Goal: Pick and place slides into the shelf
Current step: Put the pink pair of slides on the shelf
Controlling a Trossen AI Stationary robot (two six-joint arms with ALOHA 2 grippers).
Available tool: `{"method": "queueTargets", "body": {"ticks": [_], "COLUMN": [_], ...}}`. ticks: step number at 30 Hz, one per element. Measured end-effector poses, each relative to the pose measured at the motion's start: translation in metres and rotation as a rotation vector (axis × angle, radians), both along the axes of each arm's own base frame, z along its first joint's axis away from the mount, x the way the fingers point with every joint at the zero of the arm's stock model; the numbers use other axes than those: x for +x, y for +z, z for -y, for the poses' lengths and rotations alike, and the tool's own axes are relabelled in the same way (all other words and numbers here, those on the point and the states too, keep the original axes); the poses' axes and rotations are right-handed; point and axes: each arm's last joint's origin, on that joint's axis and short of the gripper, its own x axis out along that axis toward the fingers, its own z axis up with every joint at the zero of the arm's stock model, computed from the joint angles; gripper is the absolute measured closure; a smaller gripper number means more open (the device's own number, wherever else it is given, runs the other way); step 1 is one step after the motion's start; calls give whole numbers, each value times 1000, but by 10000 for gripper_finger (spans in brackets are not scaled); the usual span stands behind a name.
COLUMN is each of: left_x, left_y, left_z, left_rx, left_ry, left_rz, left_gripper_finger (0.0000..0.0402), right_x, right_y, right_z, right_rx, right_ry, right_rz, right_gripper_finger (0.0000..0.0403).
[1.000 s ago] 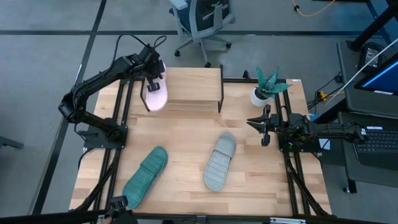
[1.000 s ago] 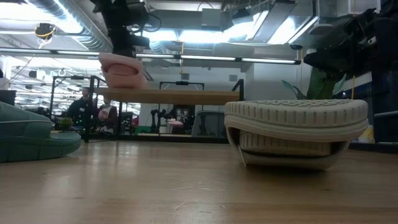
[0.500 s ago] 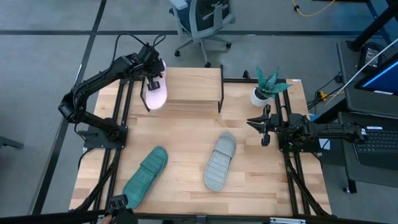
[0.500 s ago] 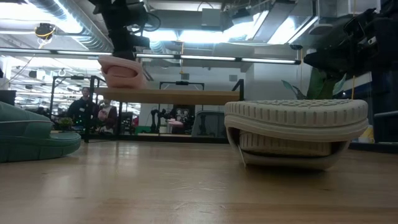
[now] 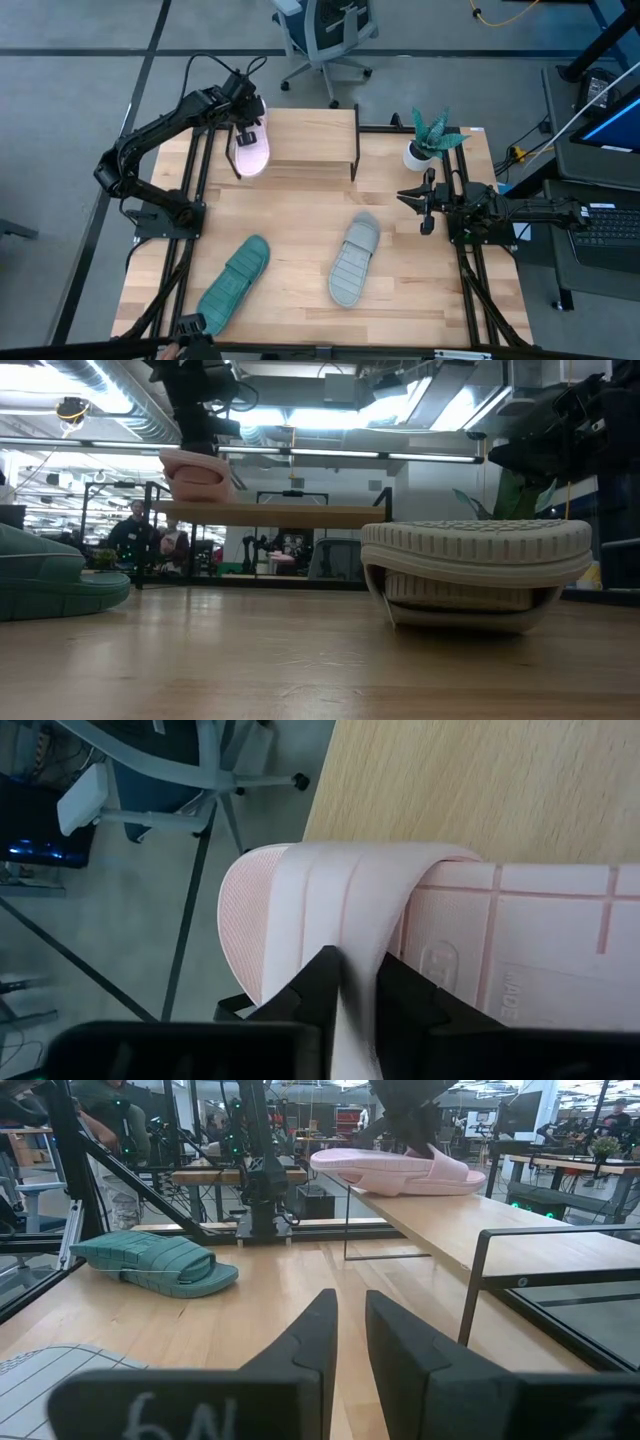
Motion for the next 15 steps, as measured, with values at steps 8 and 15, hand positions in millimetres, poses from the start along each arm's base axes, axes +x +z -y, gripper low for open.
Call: {"method": "queueTargets", "body": {"ticks": [8,15], "left_x": [0,0], "left_y": [0,0], "left_z": [0,0], "left_rx": [-1,1], "left_ry": [7,8], "left_rz": [3,1], "left_gripper_finger": [335,334], "right_x": [0,0], "right_y": [0,0], "right_z": [0,0], "right_rx": [0,0], "right_ry": [0,0], "right_rz": [0,0], "right_gripper_finger": [344,344]}}
